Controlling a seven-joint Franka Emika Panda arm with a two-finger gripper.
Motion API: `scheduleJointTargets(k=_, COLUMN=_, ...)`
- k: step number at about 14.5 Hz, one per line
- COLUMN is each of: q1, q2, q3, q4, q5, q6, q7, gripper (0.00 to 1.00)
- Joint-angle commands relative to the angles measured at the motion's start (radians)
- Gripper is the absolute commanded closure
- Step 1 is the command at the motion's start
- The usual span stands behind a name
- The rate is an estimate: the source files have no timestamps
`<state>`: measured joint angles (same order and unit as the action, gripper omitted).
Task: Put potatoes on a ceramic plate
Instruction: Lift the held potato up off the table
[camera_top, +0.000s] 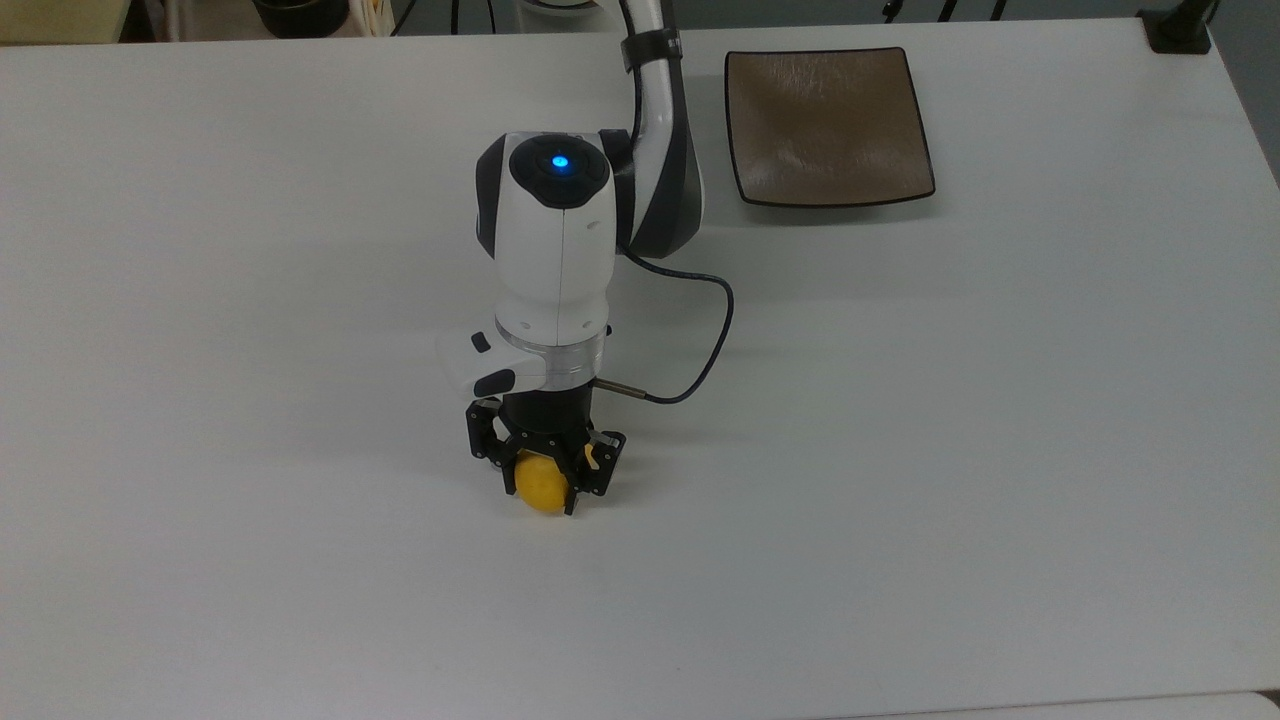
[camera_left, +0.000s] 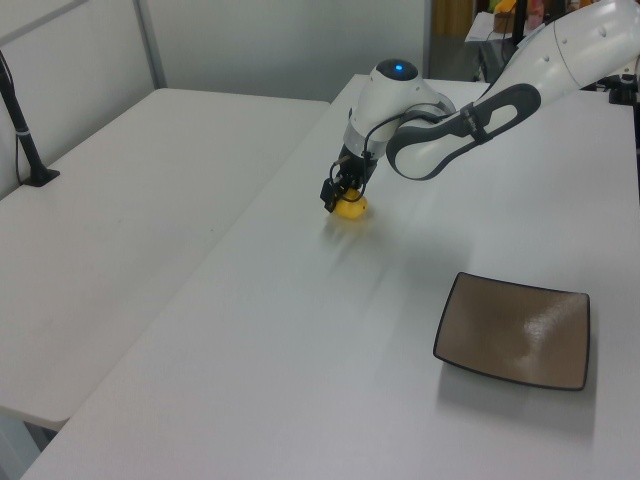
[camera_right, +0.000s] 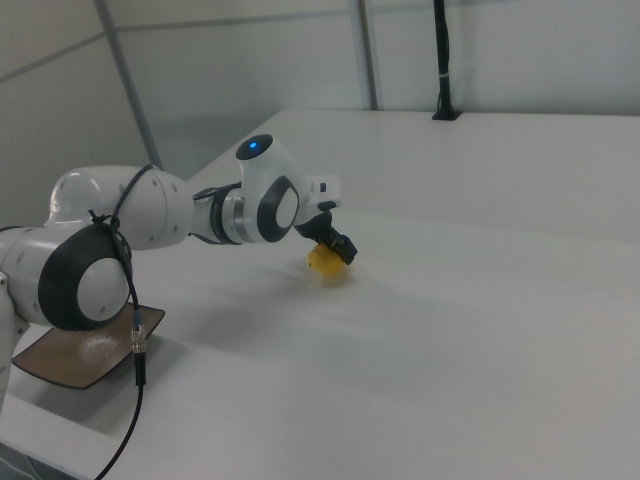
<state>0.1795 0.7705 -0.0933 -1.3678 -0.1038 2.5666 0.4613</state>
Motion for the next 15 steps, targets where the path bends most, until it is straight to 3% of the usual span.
scheduleJointTargets(k=1, q1=-0.002, q2=-0.080, q3=-0.002, q4=-0.039, q5=-0.017, q6=0.000, q7=0.033, gripper=0.91)
scheduleJointTargets(k=4, q1=-0.002, q2=-0.251, q3=0.000, q4=-0.125, q5=-0.010, q6=-0.122, q7=0.030, gripper=0.91)
scheduleJointTargets(k=11, q1=0.000, q2=-0.506, q3=0.003, q4=-0.204, q5=-0.002, q6=-0.431, q7=0.005, gripper=0.91)
scheduleJointTargets(k=15, q1=0.005, q2=-0.673, q3=0.003, q4=-0.309, q5=0.084, q6=-0.580, q7=-0.128, gripper=0.90)
